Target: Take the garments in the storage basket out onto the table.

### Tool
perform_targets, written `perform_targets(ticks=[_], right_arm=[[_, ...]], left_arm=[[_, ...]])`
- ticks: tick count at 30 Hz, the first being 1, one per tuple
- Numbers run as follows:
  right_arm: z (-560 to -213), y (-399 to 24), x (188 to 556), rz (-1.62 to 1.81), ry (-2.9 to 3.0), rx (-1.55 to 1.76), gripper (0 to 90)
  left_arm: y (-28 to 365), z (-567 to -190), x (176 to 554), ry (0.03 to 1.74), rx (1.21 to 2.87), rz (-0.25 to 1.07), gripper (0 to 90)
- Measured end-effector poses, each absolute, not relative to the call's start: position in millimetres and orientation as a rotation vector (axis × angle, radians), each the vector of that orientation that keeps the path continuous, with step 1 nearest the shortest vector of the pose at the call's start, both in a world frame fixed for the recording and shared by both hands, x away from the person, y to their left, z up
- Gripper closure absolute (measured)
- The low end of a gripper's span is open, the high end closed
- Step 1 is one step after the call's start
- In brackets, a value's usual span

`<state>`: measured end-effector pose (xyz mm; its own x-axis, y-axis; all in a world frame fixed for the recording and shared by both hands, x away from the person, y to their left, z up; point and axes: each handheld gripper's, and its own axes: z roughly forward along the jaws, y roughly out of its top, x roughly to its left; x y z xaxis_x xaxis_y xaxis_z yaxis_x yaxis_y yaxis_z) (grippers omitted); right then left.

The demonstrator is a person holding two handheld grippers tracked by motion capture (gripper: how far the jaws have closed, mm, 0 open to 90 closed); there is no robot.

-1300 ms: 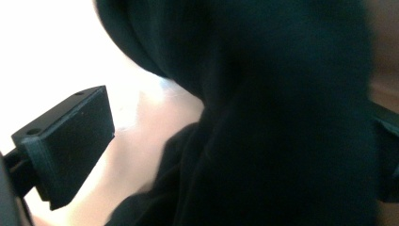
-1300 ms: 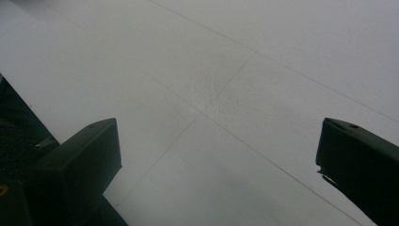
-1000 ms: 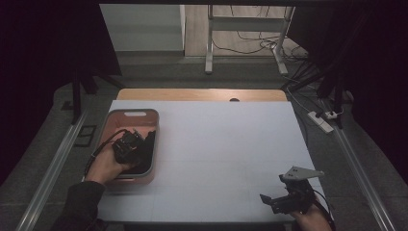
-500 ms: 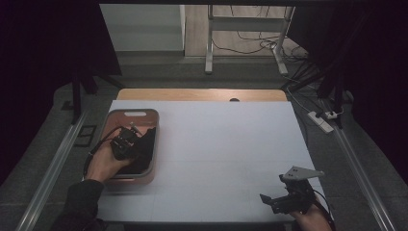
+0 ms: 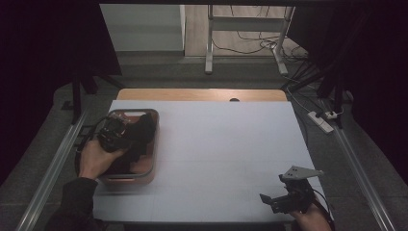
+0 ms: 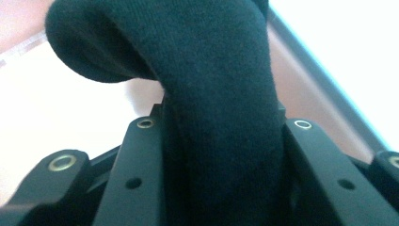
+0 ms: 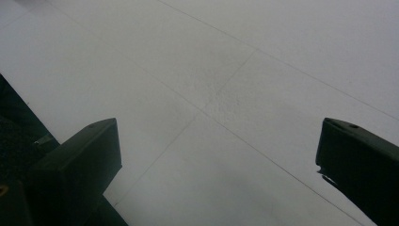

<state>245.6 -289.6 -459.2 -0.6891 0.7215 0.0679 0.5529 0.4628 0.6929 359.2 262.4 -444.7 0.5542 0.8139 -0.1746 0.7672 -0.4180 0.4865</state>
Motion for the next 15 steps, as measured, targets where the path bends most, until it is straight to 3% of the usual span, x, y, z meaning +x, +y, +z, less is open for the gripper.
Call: perform_targets(ticks=[15], right_arm=[[-459.2,-289.4,245.9,1.041,2.48,1.099,0.4]], left_arm=[[258.0,-402.9,361.4,1.193,2.23,0.162,65.2]])
